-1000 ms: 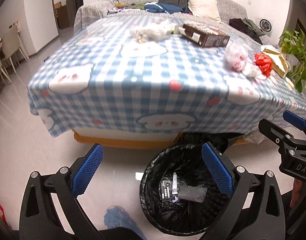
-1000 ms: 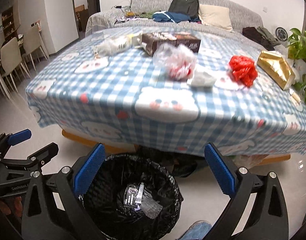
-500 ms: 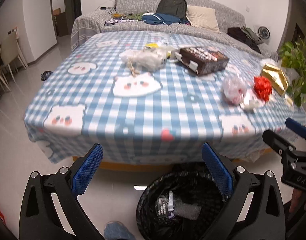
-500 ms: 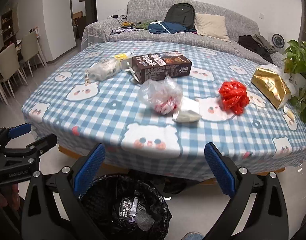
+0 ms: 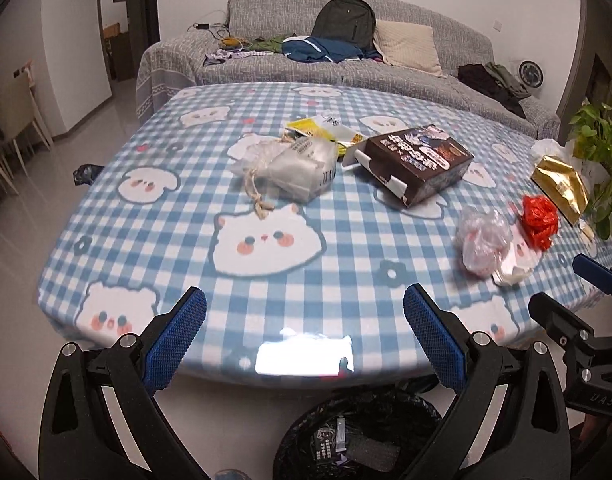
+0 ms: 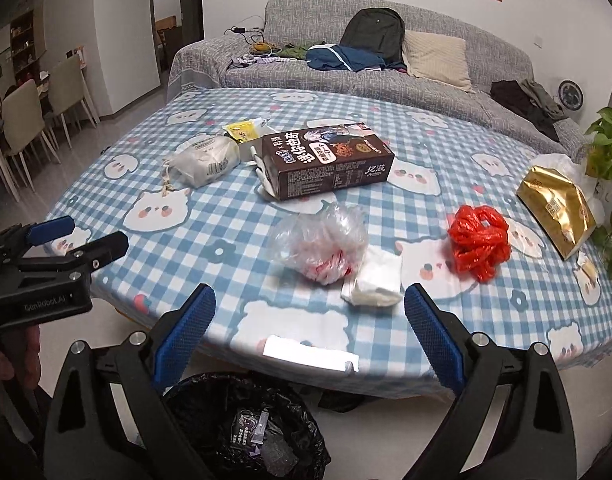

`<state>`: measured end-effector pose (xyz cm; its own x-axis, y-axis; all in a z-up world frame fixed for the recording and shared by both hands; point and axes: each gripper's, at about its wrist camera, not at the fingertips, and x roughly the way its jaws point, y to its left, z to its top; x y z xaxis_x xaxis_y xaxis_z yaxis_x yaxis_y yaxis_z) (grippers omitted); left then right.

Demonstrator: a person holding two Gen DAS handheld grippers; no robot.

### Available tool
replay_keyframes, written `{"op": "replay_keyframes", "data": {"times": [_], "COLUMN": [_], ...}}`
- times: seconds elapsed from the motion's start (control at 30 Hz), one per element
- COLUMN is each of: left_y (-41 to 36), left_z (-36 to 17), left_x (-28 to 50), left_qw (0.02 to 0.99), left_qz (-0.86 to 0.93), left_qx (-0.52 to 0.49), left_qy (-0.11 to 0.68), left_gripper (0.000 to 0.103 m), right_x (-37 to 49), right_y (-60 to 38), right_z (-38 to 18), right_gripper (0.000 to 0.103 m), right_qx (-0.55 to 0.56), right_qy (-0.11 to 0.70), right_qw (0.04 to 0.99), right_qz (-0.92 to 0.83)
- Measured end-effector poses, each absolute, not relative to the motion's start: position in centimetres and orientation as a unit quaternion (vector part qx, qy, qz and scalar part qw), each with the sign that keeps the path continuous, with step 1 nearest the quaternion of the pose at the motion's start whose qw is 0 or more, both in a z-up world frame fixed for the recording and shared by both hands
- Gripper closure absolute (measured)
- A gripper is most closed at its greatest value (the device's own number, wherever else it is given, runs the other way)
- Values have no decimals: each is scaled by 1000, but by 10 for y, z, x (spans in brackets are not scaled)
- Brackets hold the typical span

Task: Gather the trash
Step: 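Grasp the white cotton-pad bag with the left gripper while the right grasps the clear plastic bag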

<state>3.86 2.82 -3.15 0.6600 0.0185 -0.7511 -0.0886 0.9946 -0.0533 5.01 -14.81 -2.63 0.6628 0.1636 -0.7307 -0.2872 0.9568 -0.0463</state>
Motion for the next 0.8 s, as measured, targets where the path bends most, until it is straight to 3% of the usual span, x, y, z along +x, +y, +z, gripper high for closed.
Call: {"op": "replay_keyframes", "data": {"times": [0.4,0.6,0.8], "left_y": [35,39,40], "left_z": [-41,-56,-76], "left_x": [141,187,221], "left_qw": [904,898,887], "left_qz": [22,27,30], "left_qx": [-21,-14,-13], "left_qy": [426,439,461], "left_gripper": [6,6,7], "right_x": [106,128,131], "right_y": [-141,-138,-129], "right_z": [-36,-50,-62], "right_gripper": [15,27,30], "right_qx": [-93,-97,-110], "right_qy": [412,427,430], "right_qw": [895,887,883], "right_qz": [141,148,153]}}
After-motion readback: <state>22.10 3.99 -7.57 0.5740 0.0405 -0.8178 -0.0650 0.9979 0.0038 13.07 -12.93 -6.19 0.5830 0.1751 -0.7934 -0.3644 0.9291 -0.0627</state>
